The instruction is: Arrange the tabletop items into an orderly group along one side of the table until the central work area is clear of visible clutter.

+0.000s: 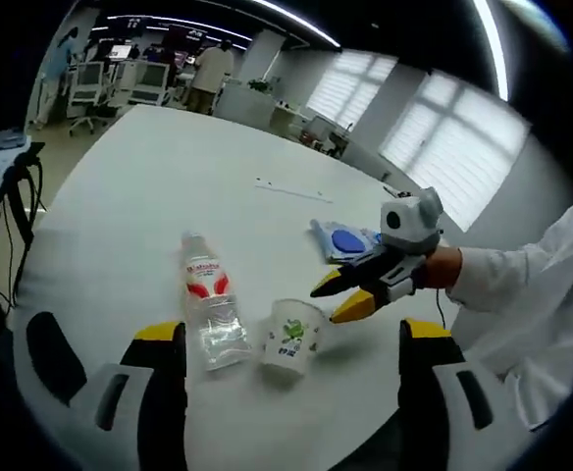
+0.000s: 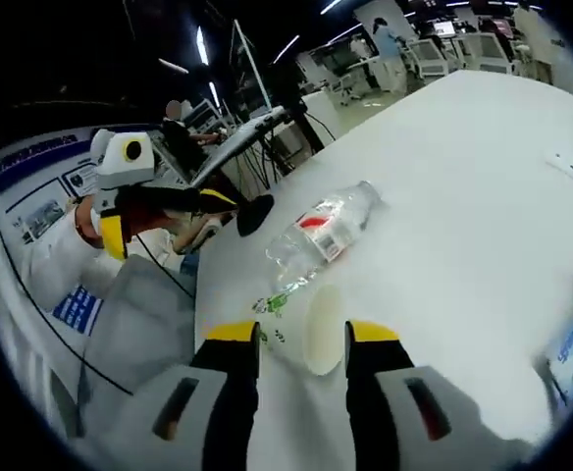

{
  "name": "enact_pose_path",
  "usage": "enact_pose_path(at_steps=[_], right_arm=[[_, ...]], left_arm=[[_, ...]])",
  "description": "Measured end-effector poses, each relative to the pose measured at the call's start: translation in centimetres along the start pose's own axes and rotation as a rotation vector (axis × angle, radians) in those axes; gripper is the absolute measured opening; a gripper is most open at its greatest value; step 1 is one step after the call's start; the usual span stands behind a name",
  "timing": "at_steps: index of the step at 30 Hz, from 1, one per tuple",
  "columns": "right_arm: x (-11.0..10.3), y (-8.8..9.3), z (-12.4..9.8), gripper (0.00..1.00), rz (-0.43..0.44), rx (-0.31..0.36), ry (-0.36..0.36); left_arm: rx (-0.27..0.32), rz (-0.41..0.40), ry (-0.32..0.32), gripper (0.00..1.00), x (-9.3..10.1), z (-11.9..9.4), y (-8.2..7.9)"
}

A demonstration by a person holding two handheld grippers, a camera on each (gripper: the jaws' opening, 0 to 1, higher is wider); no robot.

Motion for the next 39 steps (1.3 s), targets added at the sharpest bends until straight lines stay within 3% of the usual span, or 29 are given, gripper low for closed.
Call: enact_pose_path(at_steps=[9,16,28,39], right_arm=[[0.1,0.4,1.1,0.22,0.013,-0.023,-0.067],[-0.1,0.3,1.1,0.05,0.016,-0.026,-0.098],[-1.6,-0.5,0.3,0.00,0.004,-0.010,-0.170],[-1.5,-1.6,-1.9,0.00,-0.066,-0.025,-0.112]], left_arm=[[0.015,-0.048,0.007,0.91,-0.9,-0.2,0.6],[0.017,-0.056,0.008,0.91,-1.1,-0.2,0.7],[0.025,-0.052,0.023,0.90,-0.8,-0.1,0.4],[0.021,-0.042,0.046,0.90,-0.1,0.3,0.1]])
Point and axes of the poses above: the point that each gripper's makers call its tool centre point, and the gripper's own axes: z roughly forward along the fingers, x roughly to its right, y roughly out of its underside, the point moved 8 cm from there along -z, roughly backward along the fingers, and after that the axes turned 14 degrees about -z, right-handed, at the moved point
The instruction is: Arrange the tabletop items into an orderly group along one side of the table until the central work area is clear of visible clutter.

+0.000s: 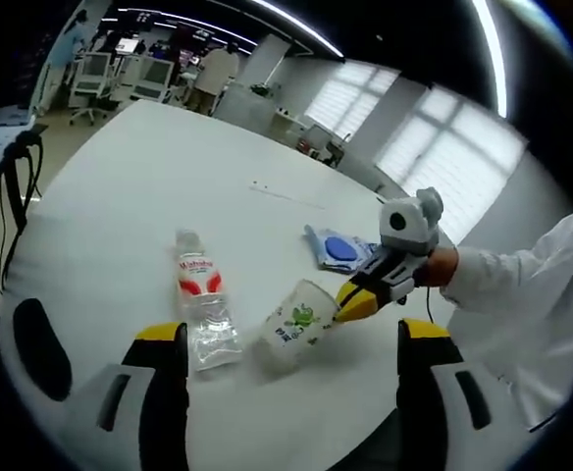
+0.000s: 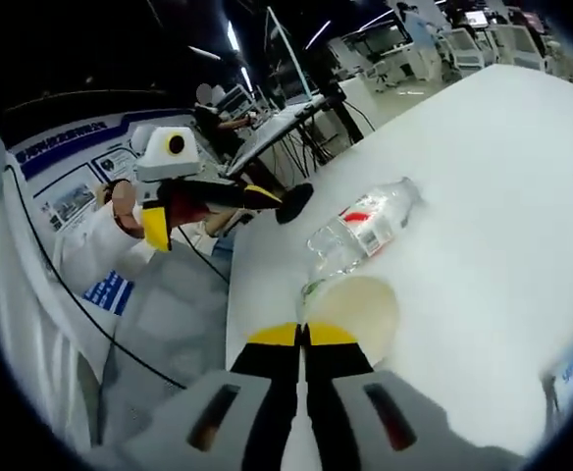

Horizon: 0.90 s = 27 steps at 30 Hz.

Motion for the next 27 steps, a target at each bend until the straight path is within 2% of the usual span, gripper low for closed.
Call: enact_pose_path(at_steps=[6,17,27], right_arm=[[0.5,-0.6,-2.1,0.00,-0.037,-0.012,0.052],[3.0,-2.0,-6.9,0.00,-0.112,-0.057,0.174],[5.0,-3.9,-9.6,0.00,-0.192,-0.123,0.237]], left_arm=[[-0.003,0.008,0.017,0.90,0.4,0.2,-0.2],[-0.015,0.034,0.028,0.90,1.0,0.5,-0.3],[-0.014,0.038,0.035,0.90,1.0,0.5,-0.3]])
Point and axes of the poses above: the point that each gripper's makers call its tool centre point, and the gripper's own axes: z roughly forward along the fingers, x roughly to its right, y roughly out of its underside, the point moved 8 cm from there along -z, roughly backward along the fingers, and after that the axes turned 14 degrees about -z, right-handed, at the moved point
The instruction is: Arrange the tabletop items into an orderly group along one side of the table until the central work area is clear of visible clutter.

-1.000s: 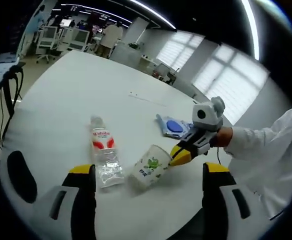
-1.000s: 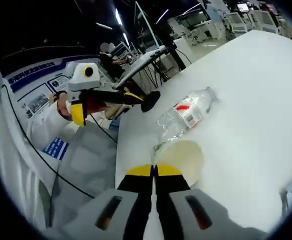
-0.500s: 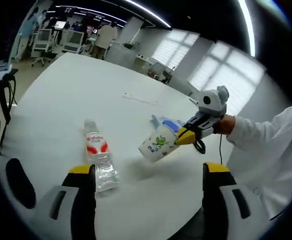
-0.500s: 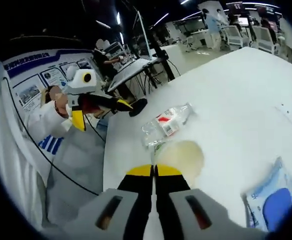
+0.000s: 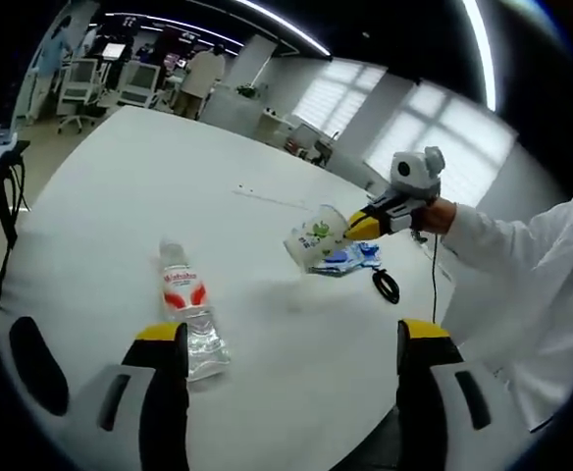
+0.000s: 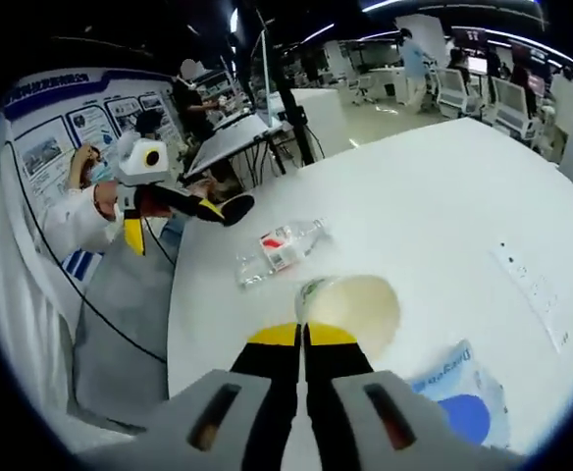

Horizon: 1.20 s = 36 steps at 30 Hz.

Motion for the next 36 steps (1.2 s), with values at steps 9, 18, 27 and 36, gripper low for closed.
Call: enact_pose_path(at_steps=[9,18,27,36], right_arm=[[2.1,0.0,-0.4,0.00,-0.143,-0.159,0.035],[3.6,0.5,0.2,0.00,-0.303,-0.326,0.036],[4.4,0.9,1.4,0.00,-0.425,-0.446,0.009],[5.0,2.0,2.8,0.00,-0.512,-0.531,-0.017]], left_arm=[[0.008,-0.011,-0.004,0.89,-0.5,-0.3,0.3],[0.016,-0.026,-0.005,0.90,-1.0,-0.5,0.4],[0.018,-0.033,-0.005,0.90,-1.2,-0.5,0.6],[0.021,-0.046,-0.009,0.90,-1.4,-0.4,0.7]])
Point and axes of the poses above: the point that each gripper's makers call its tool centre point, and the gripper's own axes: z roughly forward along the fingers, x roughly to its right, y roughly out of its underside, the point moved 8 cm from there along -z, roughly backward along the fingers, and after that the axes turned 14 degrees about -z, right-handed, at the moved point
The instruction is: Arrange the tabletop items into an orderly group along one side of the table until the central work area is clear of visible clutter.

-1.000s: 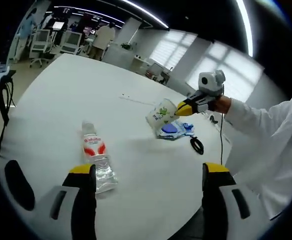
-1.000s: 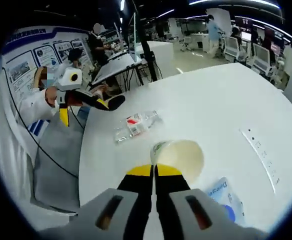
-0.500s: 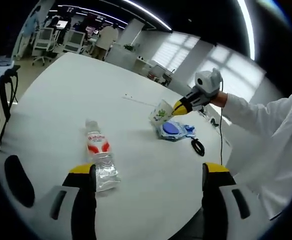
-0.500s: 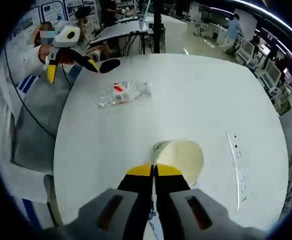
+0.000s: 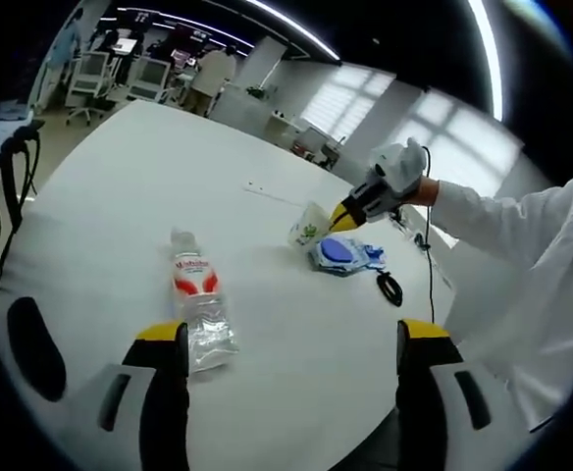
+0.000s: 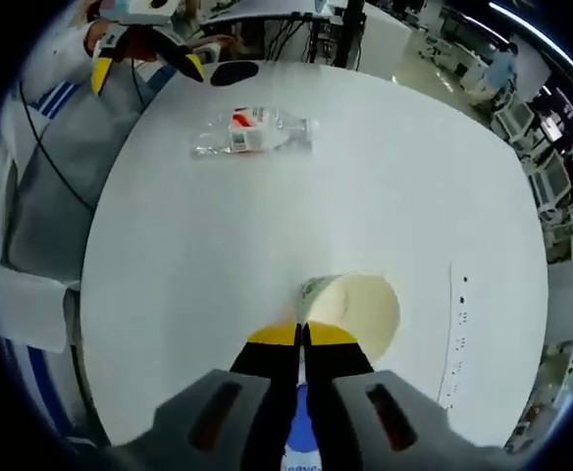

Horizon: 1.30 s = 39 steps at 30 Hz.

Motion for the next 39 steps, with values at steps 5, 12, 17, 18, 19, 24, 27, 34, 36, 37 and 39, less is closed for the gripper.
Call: enact_pose_path(at_steps=[5,12,17,18,19,24,27,34,36,37,39], right_arm=[[0.1,0.1,0.5,0.00,-0.026,-0.019,-0.006],[0.3,0.4,1.2,0.00,-0.039,-0.038,-0.016],[0.1,0.3,1.4,0.00,-0.043,-0.039,-0.027],[0.1,0.3,1.5,0.00,-0.041,-0.039,-0.027],[0.1,0.3,1.6,0.00,-0.041,-0.038,-0.024],[-0.2,0.0,1.7,0.01,-0.040,-0.032,-0.029],[-0.2,0.0,1.8,0.04,-0.046,-0.038,-0.026],[-0.5,0.0,1.8,0.08,-0.039,-0.034,-0.024],[-0.6,-0.1,1.8,0.09,-0.035,-0.033,-0.020],[-0.6,-0.1,1.7,0.10,-0.035,-0.029,-0.018],[-0.6,-0.2,1.7,0.13,-0.032,-0.023,-0.009]], left_arm=[[-0.003,-0.004,0.000,0.90,0.0,0.2,0.2],[-0.004,-0.006,0.001,0.90,-0.1,0.2,0.1],[-0.004,-0.005,0.000,0.90,-0.2,0.2,0.0],[-0.004,-0.003,0.000,0.90,-0.2,0.2,0.0],[-0.005,-0.003,0.000,0.90,-0.2,0.2,0.0],[-0.008,-0.003,0.001,0.90,-0.2,0.2,0.1],[-0.008,-0.002,0.002,0.90,-0.2,0.1,0.1],[-0.005,-0.001,0.001,0.90,-0.2,-0.1,0.2],[-0.006,0.001,0.003,0.90,-0.2,-0.2,0.2],[-0.008,0.002,0.004,0.90,-0.1,-0.2,0.2],[-0.010,0.005,0.006,0.91,-0.1,-0.2,0.3]])
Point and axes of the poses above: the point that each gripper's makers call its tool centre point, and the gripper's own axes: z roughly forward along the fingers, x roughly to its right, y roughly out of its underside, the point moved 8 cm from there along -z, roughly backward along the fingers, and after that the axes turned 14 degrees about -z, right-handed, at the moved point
